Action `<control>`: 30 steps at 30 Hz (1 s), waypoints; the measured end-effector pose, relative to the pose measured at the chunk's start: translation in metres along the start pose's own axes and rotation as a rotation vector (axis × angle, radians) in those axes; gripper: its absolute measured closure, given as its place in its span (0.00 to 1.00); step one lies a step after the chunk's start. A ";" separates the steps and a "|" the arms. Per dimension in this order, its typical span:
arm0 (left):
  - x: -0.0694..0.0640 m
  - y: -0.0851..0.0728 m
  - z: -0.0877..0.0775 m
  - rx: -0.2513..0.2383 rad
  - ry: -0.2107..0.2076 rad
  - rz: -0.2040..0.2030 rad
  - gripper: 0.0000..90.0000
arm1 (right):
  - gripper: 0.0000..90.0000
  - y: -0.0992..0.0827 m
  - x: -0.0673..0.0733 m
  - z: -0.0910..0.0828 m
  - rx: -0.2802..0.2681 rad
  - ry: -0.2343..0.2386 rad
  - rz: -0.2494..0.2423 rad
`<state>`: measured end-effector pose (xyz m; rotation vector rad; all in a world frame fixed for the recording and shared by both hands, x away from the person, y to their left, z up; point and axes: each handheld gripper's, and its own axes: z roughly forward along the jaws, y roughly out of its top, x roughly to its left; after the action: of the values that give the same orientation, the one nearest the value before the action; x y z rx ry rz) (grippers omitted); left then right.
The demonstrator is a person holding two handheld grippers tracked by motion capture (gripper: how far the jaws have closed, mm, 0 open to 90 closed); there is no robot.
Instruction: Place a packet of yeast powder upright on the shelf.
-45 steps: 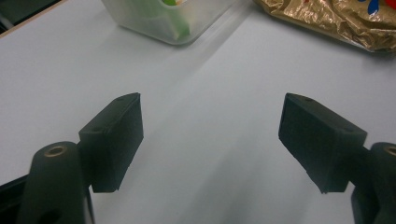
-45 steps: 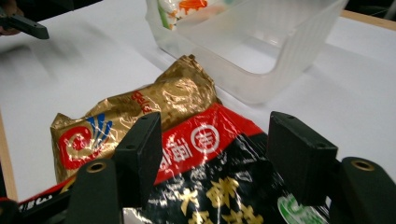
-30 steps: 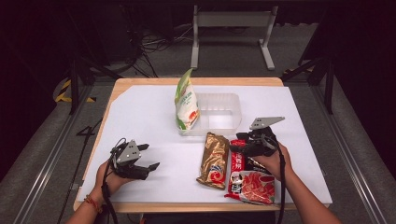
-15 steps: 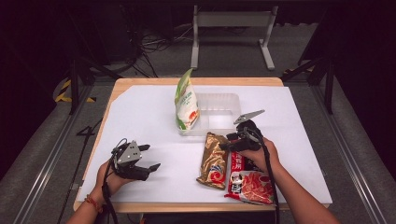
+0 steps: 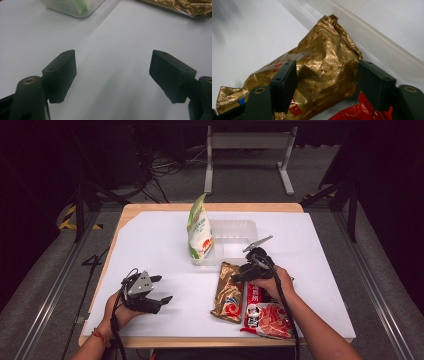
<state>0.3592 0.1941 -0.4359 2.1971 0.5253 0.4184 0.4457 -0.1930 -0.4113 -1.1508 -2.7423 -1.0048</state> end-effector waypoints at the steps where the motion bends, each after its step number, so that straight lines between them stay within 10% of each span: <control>1: 0.000 0.000 0.001 0.002 0.000 0.001 0.25 | 0.35 0.001 0.000 0.002 0.010 -0.003 -0.002; 8: 0.000 0.000 0.002 0.012 -0.001 0.004 0.25 | 0.49 0.006 0.003 0.007 0.025 -0.017 -0.024; 13: 0.000 -0.001 0.002 0.011 0.000 0.004 0.25 | 0.92 0.008 0.002 0.001 -0.002 -0.021 -0.027; 17: 0.001 -0.001 0.001 0.007 0.001 0.000 0.25 | 1.00 0.006 0.002 -0.003 -0.010 -0.003 -0.032; 19: 0.001 -0.001 0.002 0.007 0.000 0.001 0.25 | 0.99 0.004 0.004 -0.007 -0.013 0.002 -0.043; 22: 0.001 0.000 0.002 0.007 -0.001 0.001 0.25 | 0.61 0.005 0.005 -0.004 0.001 -0.053 -0.036; 30: 0.001 -0.001 0.002 0.011 -0.005 0.007 0.25 | 0.39 0.012 0.007 0.010 0.060 -0.076 -0.037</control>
<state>0.3606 0.1934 -0.4377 2.2104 0.5186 0.4150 0.4505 -0.1760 -0.4106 -1.1577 -2.8404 -0.8944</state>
